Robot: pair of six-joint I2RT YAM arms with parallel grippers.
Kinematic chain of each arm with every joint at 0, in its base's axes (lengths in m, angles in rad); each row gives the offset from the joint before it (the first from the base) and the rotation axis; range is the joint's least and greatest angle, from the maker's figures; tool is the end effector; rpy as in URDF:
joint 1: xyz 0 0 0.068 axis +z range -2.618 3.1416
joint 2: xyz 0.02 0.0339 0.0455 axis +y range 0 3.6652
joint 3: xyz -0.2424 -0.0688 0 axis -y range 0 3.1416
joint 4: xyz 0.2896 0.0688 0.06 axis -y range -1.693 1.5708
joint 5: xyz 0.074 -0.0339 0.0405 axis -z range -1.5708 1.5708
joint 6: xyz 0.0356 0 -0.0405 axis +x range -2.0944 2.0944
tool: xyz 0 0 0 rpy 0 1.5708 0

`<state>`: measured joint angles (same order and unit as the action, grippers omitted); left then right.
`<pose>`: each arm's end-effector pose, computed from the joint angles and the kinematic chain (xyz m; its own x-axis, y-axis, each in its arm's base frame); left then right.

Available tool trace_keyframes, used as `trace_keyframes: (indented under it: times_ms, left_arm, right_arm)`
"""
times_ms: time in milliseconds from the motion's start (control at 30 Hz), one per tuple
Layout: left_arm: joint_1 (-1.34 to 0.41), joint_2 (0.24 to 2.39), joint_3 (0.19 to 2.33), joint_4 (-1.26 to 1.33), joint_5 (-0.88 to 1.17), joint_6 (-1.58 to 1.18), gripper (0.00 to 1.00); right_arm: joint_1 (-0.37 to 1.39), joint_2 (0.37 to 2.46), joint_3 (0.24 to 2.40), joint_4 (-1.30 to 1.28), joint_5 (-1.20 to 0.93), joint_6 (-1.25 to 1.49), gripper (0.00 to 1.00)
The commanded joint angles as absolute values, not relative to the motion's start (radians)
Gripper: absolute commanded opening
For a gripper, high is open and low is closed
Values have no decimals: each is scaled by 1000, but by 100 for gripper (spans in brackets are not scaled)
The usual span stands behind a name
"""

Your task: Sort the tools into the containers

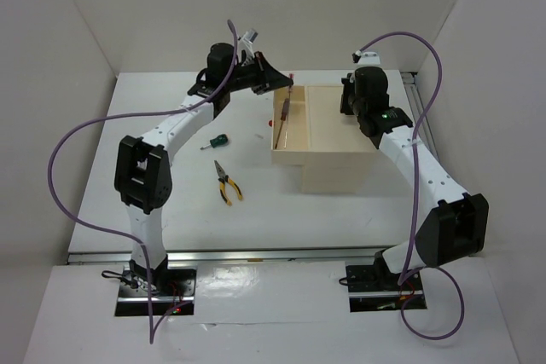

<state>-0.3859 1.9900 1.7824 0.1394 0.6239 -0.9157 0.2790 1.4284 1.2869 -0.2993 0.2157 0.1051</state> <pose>0.4712 -0.2139 0.3269 -0.7089 -0.4067 -0.5762 0.4650 0.3448 -0.8154 0.3666 0.0971 0.3256 -0.4166 -0.0127 -0.9090 -0.0394 0.9992 0.0041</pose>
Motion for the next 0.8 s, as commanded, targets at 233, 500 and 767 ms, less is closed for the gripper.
trace_keyframes:
  times_ms: [233, 500, 767]
  left_arm:
    - [-388, 1849, 1634, 264, 658, -878, 75]
    - [-388, 1500, 1456, 67, 160, -769, 52]
    - [-507, 1643, 1624, -396, -217, -690, 0]
  right_arm:
    - [290, 1482, 1250, -423, 195, 98, 0]
    - [290, 1482, 1259, -423, 204, 98, 0]
    - [290, 1491, 1259, -433, 213, 98, 0]
